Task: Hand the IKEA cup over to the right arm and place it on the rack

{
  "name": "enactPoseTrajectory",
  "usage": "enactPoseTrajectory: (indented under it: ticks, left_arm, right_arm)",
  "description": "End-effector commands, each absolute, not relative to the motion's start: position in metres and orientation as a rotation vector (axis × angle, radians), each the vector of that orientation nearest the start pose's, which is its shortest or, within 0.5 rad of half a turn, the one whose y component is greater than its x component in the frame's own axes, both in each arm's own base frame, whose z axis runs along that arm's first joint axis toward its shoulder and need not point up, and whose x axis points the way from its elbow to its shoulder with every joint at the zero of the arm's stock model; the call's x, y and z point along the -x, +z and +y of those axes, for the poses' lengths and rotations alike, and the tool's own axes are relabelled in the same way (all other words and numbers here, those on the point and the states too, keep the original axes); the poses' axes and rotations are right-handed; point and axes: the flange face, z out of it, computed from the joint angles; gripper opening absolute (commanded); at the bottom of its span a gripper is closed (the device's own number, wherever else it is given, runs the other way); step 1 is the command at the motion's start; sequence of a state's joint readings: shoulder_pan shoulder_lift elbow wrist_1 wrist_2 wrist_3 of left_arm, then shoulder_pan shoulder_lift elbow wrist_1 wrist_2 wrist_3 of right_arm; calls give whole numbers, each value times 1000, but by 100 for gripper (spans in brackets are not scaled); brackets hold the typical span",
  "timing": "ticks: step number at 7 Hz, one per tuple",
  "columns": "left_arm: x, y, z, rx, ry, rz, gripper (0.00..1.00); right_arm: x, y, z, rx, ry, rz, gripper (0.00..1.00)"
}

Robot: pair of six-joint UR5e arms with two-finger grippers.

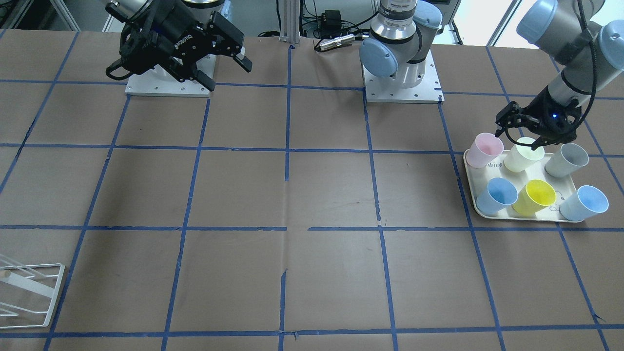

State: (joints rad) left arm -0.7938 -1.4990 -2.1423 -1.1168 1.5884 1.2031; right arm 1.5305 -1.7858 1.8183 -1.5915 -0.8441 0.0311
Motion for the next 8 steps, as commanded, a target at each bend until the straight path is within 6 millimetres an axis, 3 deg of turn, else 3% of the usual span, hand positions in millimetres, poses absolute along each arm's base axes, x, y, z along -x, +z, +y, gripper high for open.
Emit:
enactPoseTrajectory:
  ticks: [1,3,4,6,7,8]
  left_arm:
    - [-190,267,-376,-824,54,3051,100]
    - [-194,255,-380,-942,50,3021,100]
    - [-196,248,-381,-946,66,3030,90]
    - [-201,241,-379,-933,80,3047,82]
    - [-213,233,-373,-895,92,3080,78]
    - [-215,230,-373,-894,96,3086,70]
  right_arm:
    - [-195,494,-412,-103,23,2120,100]
    - [-156,473,-425,-181,-30,1863,100]
    - [-157,467,-423,-154,-46,1812,100]
    - [-159,455,-417,-135,-58,1695,100]
    - [-161,447,-410,-148,-66,1631,100]
    - [-162,446,-406,-182,-53,1603,100]
